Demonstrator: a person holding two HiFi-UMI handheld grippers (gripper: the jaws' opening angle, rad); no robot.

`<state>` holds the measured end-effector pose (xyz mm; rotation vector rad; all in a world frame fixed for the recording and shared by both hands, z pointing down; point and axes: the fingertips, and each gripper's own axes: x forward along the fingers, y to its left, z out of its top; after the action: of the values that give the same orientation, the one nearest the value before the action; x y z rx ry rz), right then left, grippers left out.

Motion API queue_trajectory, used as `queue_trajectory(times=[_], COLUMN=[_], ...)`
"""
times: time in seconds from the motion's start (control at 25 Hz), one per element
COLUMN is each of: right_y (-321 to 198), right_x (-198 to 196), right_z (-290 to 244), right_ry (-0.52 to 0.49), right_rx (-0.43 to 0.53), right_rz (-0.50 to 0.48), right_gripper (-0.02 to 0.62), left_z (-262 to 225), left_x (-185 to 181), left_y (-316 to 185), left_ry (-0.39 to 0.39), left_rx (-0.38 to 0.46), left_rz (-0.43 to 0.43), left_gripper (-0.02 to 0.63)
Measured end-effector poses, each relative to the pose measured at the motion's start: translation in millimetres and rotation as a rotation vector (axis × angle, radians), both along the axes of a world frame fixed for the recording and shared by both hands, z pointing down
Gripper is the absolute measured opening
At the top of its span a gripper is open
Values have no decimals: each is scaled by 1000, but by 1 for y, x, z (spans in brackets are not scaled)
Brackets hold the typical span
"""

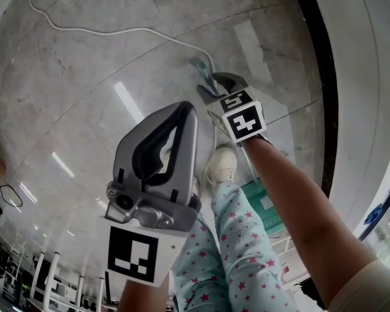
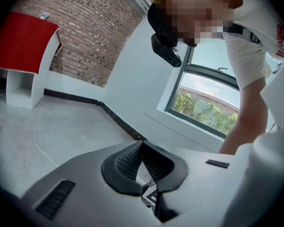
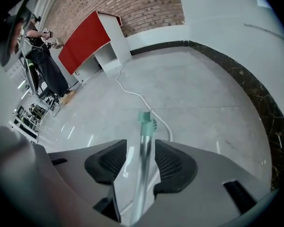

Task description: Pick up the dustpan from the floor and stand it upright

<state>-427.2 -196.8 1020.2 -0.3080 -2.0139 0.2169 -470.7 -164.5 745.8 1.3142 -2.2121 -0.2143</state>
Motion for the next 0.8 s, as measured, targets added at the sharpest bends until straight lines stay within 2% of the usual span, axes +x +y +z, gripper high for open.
queue_trajectory(times=[0.16, 0.24, 0.48, 0.64, 0.8], right_y=[5, 2, -1, -13, -20], right_x=[9, 13, 18, 20, 30], right_z=[15, 21, 19, -9, -63], right_ry=[64, 81, 103, 64, -17], right_rx=[-6, -1, 9, 39, 46], right_rz=[1, 10, 5, 37, 70], right_gripper=[178, 107, 101, 100, 98], left_z=[7, 10, 10, -4, -29], left_x=[3, 5, 8, 5, 2], left_y=[8, 9, 12, 6, 0], left_ry=[11, 18, 20, -1, -22], left_rx=[-10, -12, -13, 10, 24], left_rz=[-3, -2, 9, 14, 31], left_gripper=[3, 3, 3, 3, 3])
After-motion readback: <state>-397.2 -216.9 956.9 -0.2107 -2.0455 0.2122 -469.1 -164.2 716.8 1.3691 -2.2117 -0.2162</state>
